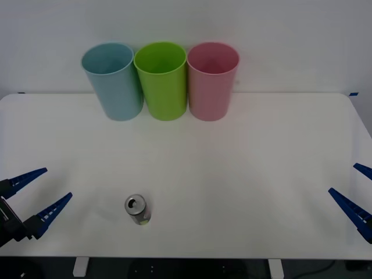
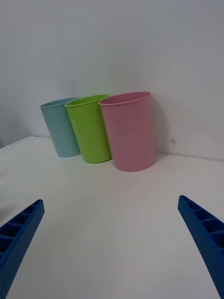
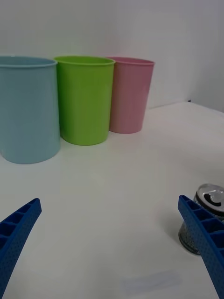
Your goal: Grasp the object on the table and drop it into the matching bin: aluminum can to the light blue bin, PET bottle to the pink bin.
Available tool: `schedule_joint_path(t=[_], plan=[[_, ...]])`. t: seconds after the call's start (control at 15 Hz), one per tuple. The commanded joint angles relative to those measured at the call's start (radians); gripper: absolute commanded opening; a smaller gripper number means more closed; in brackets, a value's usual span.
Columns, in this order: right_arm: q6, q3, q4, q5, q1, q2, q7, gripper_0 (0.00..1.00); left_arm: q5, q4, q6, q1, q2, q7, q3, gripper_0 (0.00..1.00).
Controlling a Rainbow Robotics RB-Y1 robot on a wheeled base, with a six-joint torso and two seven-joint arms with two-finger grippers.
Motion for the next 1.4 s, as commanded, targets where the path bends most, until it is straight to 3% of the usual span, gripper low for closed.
schedule_joint_path(t=[0.07,0.53,1.4], plan=[[0.000,0.000,0.000,0.000,0.000,0.000,0.000,1.00,-0.019,0.085,-0.033,-0.051,0.023,-0.039,-0.042,1.00],[0.000,0.000,0.000,0.000,0.000,0.000,0.000,1.00,0.000,0.256,-0.088,-0.117,0.064,-0.243,-0.159,1.00],[0.000,0.000,0.000,0.000,0.000,0.000,0.000,1.00,-0.037,0.262,-0.089,-0.126,0.064,-0.375,-0.324,1.00]])
